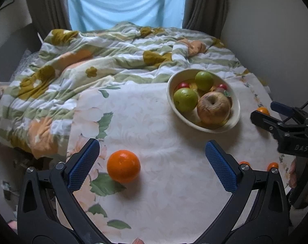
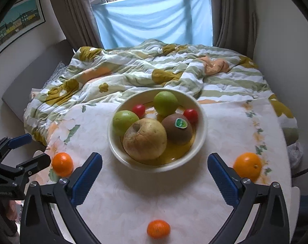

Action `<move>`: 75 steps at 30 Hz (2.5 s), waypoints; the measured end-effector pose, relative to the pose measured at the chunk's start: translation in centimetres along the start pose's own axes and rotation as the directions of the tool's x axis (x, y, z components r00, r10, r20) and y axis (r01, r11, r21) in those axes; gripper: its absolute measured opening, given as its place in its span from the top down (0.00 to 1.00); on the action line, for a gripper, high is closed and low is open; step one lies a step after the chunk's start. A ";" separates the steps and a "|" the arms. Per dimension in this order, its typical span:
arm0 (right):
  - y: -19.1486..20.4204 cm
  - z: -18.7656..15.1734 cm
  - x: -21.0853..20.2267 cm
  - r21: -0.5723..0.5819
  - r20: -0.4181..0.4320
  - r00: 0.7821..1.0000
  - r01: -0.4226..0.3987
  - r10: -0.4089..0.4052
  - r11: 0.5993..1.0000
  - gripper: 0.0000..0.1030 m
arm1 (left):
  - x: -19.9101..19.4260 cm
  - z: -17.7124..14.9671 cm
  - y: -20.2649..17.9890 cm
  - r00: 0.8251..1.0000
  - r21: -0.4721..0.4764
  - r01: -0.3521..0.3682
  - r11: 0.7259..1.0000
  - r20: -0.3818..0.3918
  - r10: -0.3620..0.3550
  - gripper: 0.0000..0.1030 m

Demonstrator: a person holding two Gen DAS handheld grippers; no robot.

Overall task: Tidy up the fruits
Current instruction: 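Move the left tool to the large orange and grasp it, then grasp a small tangerine with the right tool while the left tool lifts the orange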

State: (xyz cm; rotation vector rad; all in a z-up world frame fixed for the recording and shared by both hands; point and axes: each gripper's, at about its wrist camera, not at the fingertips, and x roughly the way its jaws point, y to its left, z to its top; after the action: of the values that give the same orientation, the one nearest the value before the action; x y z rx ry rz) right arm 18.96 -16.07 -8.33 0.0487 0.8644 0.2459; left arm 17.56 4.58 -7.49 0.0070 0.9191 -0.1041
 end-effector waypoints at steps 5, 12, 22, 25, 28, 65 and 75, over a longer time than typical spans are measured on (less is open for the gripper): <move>-0.8 -0.3 -3.4 -0.013 0.019 1.000 0.023 -0.023 1.000 0.00 | -2.8 -0.4 -0.8 0.999 -0.012 -0.025 1.000 0.035 0.025 0.00; -2.0 -1.8 -7.7 -0.015 0.040 0.998 0.043 -0.042 0.999 0.00 | -6.1 -2.0 -0.4 0.997 -0.096 -0.056 0.994 0.046 0.061 0.00; -4.9 -5.1 -10.0 0.034 0.007 0.995 0.097 -0.098 0.995 0.00 | -6.0 -4.5 0.2 0.995 -0.076 -0.096 0.993 0.003 0.096 0.00; -5.3 -6.9 -9.7 0.053 -0.001 0.992 0.127 -0.127 0.990 0.00 | -4.7 -5.0 0.5 0.992 -0.035 -0.127 0.991 -0.016 0.127 0.00; -5.7 -8.3 -9.1 0.086 -0.019 0.990 0.140 -0.139 0.986 0.00 | -3.0 -5.5 1.1 0.992 0.005 -0.117 0.993 -0.038 0.117 0.00; -7.3 -16.7 -1.4 0.256 -0.179 0.951 0.293 -0.253 0.921 0.17 | 9.7 -5.6 4.4 0.984 0.173 0.001 0.985 -0.177 0.030 0.37; -7.4 -16.2 -1.0 0.223 -0.169 0.945 0.313 -0.280 0.923 0.36 | 9.6 -5.8 4.3 0.984 0.173 -0.014 0.985 -0.173 0.044 0.37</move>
State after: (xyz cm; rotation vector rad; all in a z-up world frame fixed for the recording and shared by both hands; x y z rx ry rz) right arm 7.52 -24.39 -19.18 0.1330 1.0206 -0.1475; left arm 19.13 8.31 -18.75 0.1920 1.0845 -0.1569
